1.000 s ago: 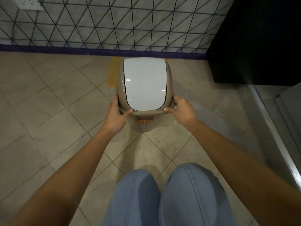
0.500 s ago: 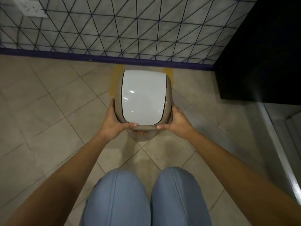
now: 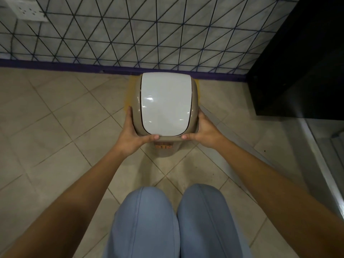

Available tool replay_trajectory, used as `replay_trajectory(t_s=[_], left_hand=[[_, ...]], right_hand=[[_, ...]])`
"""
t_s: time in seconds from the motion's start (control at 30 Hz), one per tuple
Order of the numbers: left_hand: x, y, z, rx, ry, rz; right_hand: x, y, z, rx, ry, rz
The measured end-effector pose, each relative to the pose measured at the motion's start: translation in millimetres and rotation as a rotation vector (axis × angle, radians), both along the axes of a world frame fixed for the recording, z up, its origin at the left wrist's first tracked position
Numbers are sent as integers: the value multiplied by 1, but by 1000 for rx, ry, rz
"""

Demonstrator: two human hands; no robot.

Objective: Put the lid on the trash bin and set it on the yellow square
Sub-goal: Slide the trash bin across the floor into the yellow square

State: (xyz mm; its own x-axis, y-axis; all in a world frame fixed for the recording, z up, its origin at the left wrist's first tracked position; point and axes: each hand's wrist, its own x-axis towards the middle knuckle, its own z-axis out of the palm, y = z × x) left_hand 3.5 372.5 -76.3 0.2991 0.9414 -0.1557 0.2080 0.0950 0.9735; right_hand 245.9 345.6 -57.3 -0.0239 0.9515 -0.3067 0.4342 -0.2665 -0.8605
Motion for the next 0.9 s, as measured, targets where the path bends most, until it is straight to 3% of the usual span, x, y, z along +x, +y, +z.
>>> replay_trajectory(t_s=[0.43, 0.9], left_hand=[[8, 27, -4, -91, -63, 9], [19, 57, -4, -49, -40, 35]], right_hand=[[9, 22, 4, 0, 28, -26], [20, 55, -3, 58, 68, 10]])
